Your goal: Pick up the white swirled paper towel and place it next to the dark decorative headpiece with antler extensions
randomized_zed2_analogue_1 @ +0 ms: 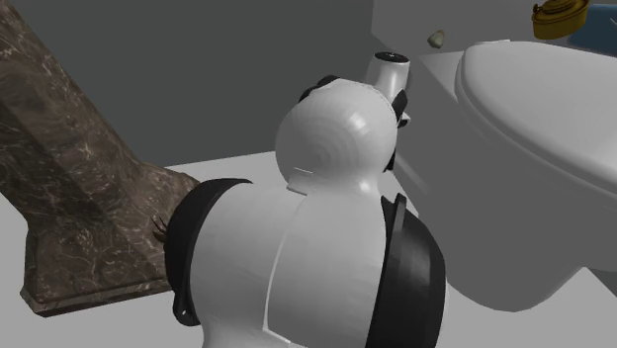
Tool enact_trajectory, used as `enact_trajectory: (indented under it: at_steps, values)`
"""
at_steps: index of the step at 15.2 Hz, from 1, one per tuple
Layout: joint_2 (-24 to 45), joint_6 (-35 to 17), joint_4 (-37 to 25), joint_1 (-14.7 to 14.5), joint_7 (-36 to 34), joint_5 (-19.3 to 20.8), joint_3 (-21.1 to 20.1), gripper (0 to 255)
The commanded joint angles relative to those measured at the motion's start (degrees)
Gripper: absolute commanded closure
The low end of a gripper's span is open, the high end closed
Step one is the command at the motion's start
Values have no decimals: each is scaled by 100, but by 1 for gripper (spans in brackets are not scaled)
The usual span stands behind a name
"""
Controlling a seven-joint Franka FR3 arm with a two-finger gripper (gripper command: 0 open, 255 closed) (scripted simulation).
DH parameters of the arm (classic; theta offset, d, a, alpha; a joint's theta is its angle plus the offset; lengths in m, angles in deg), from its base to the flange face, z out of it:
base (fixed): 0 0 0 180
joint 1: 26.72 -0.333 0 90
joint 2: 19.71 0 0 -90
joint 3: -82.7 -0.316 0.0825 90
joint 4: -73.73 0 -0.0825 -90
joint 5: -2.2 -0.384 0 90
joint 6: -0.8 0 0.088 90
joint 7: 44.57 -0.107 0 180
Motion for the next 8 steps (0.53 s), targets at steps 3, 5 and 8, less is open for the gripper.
enact_trajectory:
  at_steps: [3,5,8]
  values:
    - [136,-299,165,5,33,-49,-15,0]
    - [135,-299,165,5,33,-48,-15,0]
    - [136,-299,165,5,33,-48,-15,0]
